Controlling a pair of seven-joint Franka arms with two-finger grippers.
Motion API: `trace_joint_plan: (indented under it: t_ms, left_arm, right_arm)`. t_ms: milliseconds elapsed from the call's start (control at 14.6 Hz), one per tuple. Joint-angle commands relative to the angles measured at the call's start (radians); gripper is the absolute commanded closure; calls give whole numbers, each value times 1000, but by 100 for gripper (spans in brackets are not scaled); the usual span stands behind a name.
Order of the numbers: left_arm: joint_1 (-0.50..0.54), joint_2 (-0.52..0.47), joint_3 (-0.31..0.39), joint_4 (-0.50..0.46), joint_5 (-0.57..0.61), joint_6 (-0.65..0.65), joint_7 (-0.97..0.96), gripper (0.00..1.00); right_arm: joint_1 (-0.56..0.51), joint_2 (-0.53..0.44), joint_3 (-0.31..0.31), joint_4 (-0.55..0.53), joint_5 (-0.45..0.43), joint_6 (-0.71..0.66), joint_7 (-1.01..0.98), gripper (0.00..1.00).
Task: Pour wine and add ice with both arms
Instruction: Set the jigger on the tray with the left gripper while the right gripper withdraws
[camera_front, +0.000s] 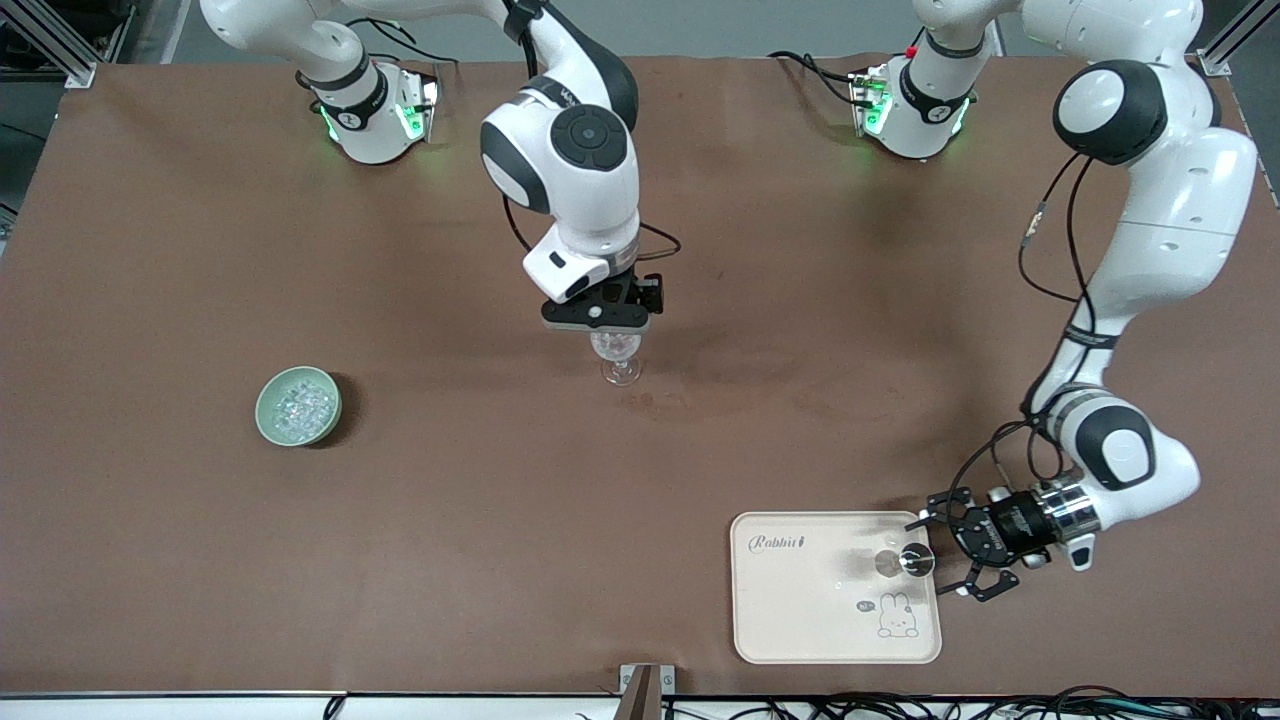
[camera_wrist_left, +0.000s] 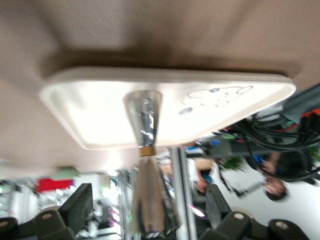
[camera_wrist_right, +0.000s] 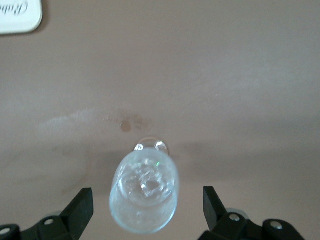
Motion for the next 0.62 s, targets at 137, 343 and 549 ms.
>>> trace_joint_plan:
  t_ms: [137,343,549]
  left_arm:
    - [40,-89,2,-42,175,-137,-88,0]
    - [70,-128,7,-41,261,-229,-99,0]
    - [71,-191,-1,-38,419,-313,-96,0]
  right_arm:
    - [-173,-124,12,-8,-15,-46,-38,0]
    - [-301,-194,12,-20,-15,-128,-186,0]
    - [-461,-295,15,-61,-14,-178,-382,0]
